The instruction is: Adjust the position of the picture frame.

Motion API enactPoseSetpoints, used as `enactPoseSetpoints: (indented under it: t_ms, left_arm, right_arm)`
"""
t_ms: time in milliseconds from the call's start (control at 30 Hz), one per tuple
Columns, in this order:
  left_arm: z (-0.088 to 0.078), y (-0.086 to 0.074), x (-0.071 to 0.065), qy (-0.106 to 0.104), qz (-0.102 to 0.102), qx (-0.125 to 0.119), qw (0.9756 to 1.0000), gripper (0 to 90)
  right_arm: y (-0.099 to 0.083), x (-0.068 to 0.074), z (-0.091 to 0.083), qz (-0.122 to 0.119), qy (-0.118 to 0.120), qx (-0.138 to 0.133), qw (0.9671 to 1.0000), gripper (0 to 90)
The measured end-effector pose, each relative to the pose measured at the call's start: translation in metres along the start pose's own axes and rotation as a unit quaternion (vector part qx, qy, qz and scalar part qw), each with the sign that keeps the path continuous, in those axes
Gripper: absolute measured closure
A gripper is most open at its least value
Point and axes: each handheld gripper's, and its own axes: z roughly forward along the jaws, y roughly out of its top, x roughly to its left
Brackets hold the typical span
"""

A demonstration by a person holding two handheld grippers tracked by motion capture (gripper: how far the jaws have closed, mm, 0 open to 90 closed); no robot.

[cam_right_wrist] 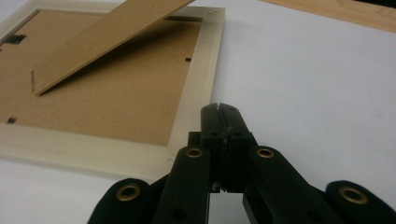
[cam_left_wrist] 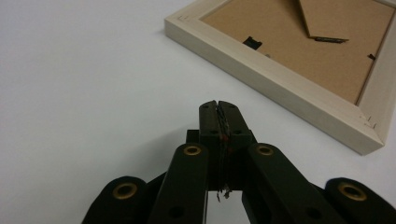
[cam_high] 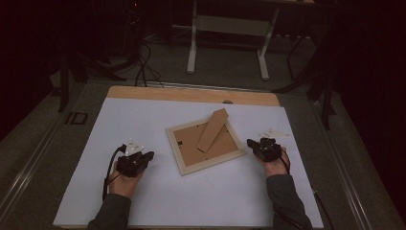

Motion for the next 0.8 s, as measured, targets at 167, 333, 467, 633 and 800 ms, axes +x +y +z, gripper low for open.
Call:
enactPoseSetpoints:
  t_ms: [167,333,467,633,800]
  left_arm:
    - [0.007,0.001,-0.003,-0.005,0.002,0.012,0.9999,90.0]
    - [0.013,0.001,-0.003,-0.004,-0.001,0.022,0.9998,90.0]
    - [0.017,0.004,-0.006,0.005,0.010,0.024,0.9997,90.0]
    - [0.025,0.005,-0.010,0.003,0.015,0.028,0.9995,90.0]
    - [0.033,0.005,-0.016,-0.002,0.022,0.037,0.9991,90.0]
  right_arm:
    - [0.001,-0.001,0.008,0.018,0.006,-0.002,0.9998,89.6]
    - [0.002,0.001,0.016,0.020,0.009,0.008,0.9997,89.6]
    - [0.001,0.001,0.022,0.023,0.011,0.015,0.9996,89.6]
    - [-0.001,0.002,0.026,0.026,0.016,0.020,0.9994,89.6]
    - [-0.001,0.001,0.026,0.028,0.021,0.020,0.9992,89.7]
